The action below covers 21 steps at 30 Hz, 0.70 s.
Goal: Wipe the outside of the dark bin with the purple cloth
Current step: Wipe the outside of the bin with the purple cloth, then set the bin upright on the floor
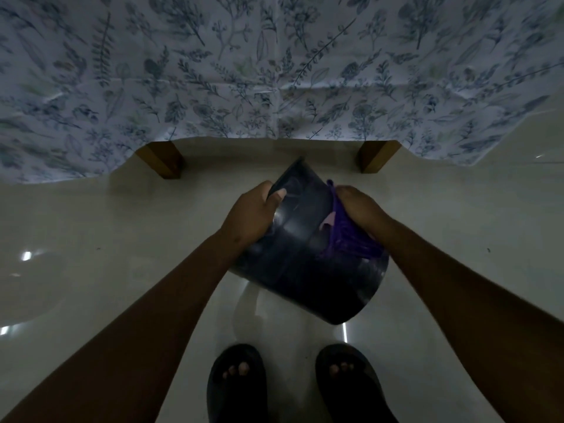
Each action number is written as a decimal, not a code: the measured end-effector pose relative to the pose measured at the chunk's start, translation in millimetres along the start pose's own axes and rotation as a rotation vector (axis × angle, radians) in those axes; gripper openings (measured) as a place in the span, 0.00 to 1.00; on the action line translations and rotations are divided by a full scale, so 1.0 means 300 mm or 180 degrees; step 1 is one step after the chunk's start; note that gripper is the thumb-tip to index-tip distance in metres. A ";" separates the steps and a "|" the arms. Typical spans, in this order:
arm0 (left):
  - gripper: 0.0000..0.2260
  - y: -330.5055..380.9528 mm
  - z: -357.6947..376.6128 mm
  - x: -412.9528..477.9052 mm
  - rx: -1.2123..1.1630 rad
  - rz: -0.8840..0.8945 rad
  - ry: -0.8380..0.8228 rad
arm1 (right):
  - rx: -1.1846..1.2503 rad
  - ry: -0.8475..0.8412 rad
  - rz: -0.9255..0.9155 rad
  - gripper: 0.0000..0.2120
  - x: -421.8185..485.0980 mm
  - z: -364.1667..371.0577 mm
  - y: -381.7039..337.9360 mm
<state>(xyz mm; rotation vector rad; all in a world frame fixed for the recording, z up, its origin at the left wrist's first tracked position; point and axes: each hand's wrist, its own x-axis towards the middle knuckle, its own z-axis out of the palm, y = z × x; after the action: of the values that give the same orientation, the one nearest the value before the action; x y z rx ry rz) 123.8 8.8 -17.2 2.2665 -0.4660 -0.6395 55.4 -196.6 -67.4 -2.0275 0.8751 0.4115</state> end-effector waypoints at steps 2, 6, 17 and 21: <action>0.13 -0.032 -0.001 -0.034 -0.0036 -0.0005 0.0129 | 0.0131 -0.0284 0.0246 0.24 0.002 -0.011 0.018; 0.14 -0.062 0.009 -0.042 -0.0024 0.0022 0.0233 | -0.0614 0.0741 -0.0757 0.25 -0.200 0.113 0.035; 0.12 -0.006 -0.003 -0.024 -0.0009 0.0098 0.0104 | -0.0925 0.0759 -0.1052 0.29 -0.168 0.100 0.016; 0.12 0.018 -0.004 -0.128 -0.0052 0.0425 0.0045 | 0.0196 0.0147 -0.0230 0.21 -0.068 -0.025 -0.013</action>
<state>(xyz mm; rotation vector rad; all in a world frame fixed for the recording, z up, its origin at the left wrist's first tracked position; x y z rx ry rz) 92.8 25.1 -0.7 2.2020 -0.5973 -0.5572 43.7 -192.4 -49.1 -2.0122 0.8297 0.2953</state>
